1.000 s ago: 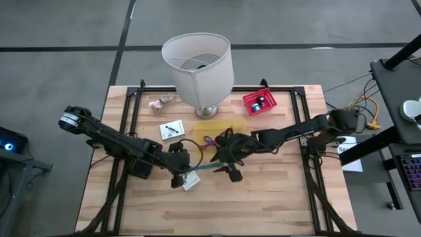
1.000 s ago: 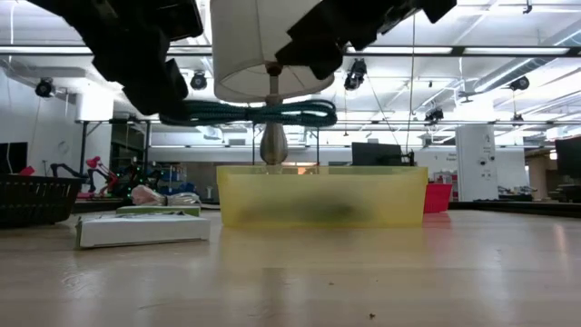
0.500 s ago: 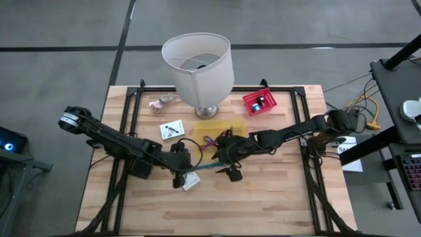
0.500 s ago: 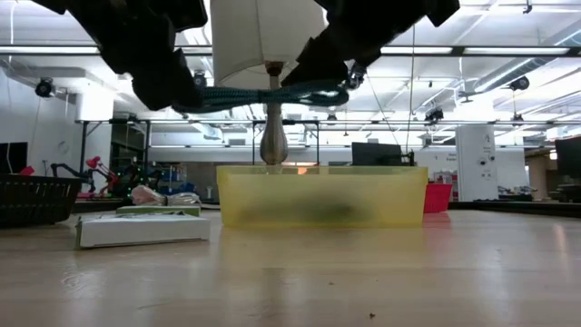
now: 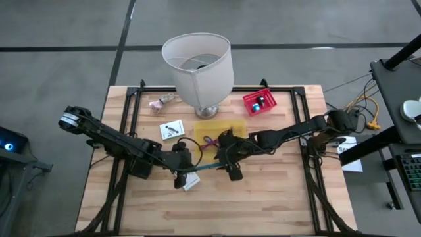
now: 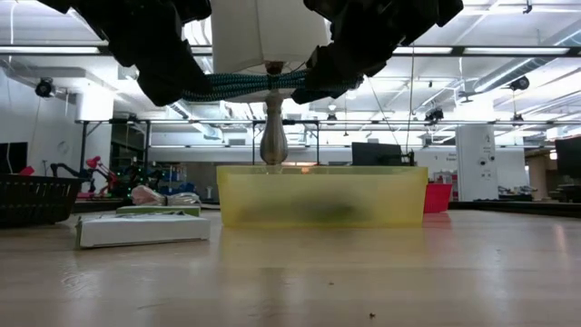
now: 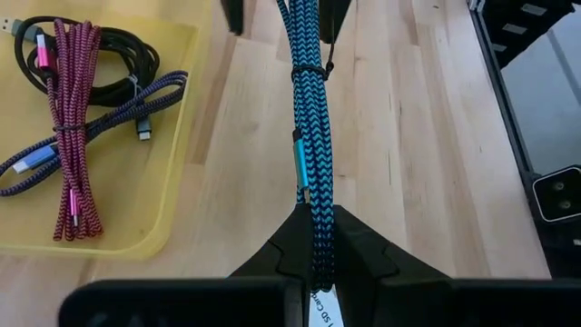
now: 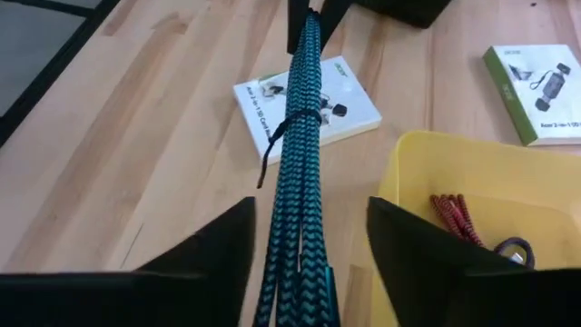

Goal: Pick and place items into bin
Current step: Put the blue USB cable into the yellow bin

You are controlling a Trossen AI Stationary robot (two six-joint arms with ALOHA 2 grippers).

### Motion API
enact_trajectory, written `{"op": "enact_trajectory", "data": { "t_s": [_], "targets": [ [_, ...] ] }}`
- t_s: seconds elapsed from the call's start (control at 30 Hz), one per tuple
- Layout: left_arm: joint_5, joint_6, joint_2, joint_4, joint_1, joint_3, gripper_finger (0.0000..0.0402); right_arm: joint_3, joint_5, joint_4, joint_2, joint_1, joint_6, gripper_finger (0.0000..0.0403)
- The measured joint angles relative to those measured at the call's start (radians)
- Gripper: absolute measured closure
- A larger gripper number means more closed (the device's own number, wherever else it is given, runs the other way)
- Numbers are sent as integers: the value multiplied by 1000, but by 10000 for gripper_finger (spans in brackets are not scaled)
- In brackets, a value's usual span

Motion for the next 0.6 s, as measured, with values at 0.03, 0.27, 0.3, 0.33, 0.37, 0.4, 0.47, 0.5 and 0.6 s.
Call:
{"op": "enact_trajectory", "data": {
  "t_s": [0.03, 0.27, 0.3, 0.33, 0.37, 0.4, 0.47, 0.5, 0.6],
  "targets": [
    [0, 0, 0, -1, 0, 0, 389, 0, -1, -2, 0, 0, 0, 228],
    [5, 26, -21, -4, 0, 0, 389, 0, -5, -45, -1, 0, 8, 352],
    [5, 29, -24, -3, 0, 1, 389, 0, -6, -45, -3, 0, 16, 370],
    [5, 27, -24, -2, 0, 0, 389, 0, -7, -46, -4, 0, 18, 381],
    [5, 26, -24, -1, 0, 0, 389, 0, -8, -45, -6, 0, 20, 384],
    [5, 27, -24, 0, 1, 0, 389, 0, -8, -46, -9, 0, 19, 384],
    [6, 32, -26, 0, 1, 0, 389, 0, -8, -46, -13, 0, 20, 386],
    [6, 34, -27, 0, 1, 0, 389, 0, -8, -47, -16, 0, 20, 386],
    [2, 67, -27, 4, 2, 0, 382, 1, 3, -68, -28, -1, 19, 387]
  ]
}}
